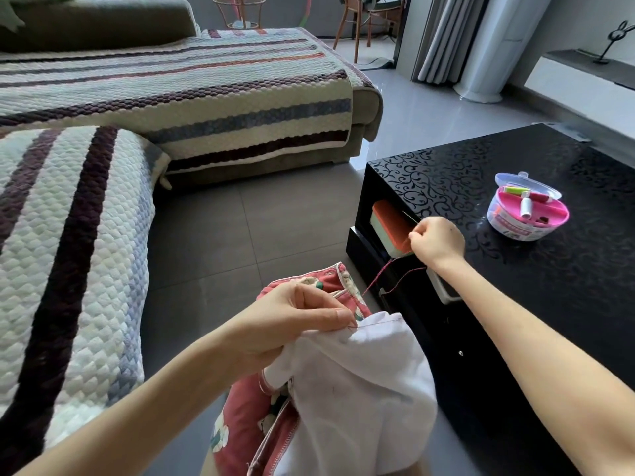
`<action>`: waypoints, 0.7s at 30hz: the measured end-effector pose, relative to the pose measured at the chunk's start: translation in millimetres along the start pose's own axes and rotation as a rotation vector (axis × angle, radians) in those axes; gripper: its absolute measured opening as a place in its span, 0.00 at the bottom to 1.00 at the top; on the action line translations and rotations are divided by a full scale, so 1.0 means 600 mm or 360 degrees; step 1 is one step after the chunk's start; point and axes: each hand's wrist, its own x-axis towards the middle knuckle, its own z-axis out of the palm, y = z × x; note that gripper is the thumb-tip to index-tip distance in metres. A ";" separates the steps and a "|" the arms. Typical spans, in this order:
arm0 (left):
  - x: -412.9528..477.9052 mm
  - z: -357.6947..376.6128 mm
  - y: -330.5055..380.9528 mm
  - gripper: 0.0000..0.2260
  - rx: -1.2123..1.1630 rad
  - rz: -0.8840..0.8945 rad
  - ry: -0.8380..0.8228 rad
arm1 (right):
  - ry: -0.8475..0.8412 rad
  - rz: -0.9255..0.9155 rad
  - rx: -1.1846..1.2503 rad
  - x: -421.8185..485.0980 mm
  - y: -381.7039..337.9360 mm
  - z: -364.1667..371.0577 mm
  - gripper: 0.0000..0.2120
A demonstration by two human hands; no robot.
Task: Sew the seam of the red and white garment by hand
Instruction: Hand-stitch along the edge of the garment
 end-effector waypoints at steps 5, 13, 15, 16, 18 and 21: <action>-0.009 -0.002 0.004 0.05 -0.0157 0.0059 -0.0189 | -0.0140 0.0351 -0.0561 -0.002 0.067 0.039 0.10; -0.001 -0.006 0.000 0.04 -0.0218 0.0052 -0.0045 | -0.0543 -0.0072 0.0870 -0.088 -0.026 -0.034 0.12; 0.002 -0.005 0.001 0.04 -0.0222 0.0047 -0.0052 | -0.0978 -0.0323 0.1234 -0.144 -0.069 -0.087 0.09; 0.003 -0.005 0.001 0.04 -0.0224 0.0047 -0.0061 | -0.1177 -0.0454 0.1262 -0.166 -0.086 -0.105 0.11; 0.005 -0.005 0.002 0.04 -0.0218 0.0039 -0.0068 | -0.1443 -0.0617 0.1205 -0.193 -0.101 -0.120 0.13; 0.005 -0.006 0.003 0.04 -0.0200 0.0033 -0.0087 | -0.1460 -0.0634 0.1167 -0.198 -0.097 -0.112 0.10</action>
